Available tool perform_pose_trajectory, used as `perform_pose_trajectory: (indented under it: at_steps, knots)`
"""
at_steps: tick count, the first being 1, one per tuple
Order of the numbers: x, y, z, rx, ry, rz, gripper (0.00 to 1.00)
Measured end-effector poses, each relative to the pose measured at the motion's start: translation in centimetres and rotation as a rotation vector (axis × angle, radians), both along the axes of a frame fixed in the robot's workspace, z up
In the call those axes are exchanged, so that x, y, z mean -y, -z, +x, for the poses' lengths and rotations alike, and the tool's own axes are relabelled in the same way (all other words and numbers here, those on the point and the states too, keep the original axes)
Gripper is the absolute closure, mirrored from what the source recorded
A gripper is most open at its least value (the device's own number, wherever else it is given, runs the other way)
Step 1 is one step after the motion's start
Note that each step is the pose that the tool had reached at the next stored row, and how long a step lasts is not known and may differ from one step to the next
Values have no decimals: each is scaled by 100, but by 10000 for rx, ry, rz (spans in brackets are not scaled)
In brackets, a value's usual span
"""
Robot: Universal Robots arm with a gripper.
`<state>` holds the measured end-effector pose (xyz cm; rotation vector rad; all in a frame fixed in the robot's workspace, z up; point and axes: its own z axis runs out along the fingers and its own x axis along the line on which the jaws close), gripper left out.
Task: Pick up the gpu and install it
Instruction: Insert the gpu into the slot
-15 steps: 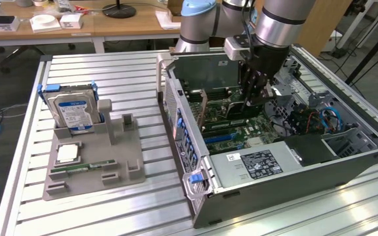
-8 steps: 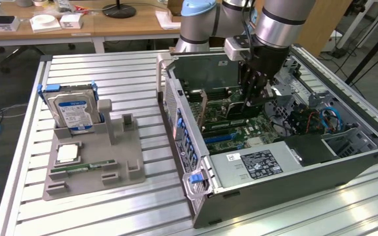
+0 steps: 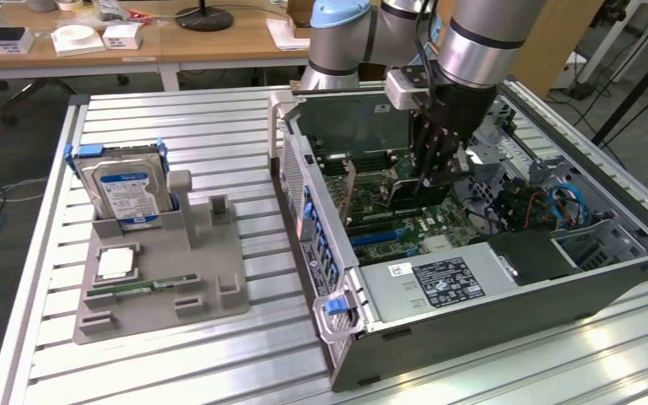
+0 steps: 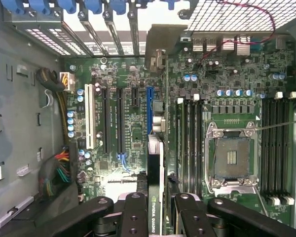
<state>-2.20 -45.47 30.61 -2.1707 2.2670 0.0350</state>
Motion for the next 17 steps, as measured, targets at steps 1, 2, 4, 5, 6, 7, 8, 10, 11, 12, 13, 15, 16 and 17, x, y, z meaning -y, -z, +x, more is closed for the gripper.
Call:
perform_pose_trajectory:
  at_steps: [1,2,4,5,6,7,8,10,11,12,13,15,16,17]
  knots:
    - [4,12,-1,0,0,-1,74]
    - [6,25,-3,1,0,-2,74]
    - [9,52,-10,7,-1,-1,74]
    - [10,64,-15,9,-2,-1,74]
    - [12,76,-20,12,0,-1,74]
    - [13,88,-25,14,-1,-2,74]
    - [16,99,-29,16,0,-1,74]
    - [25,114,-41,17,0,-1,74]
    - [32,120,-45,17,-1,-2,74]
    - [39,128,-51,18,-1,-1,74]
    - [44,136,-61,20,-1,0,74]
    - [48,155,-84,23,-1,-1,74]
    - [49,166,-98,26,-1,-2,74]
    - [49,179,-112,30,0,-1,74]
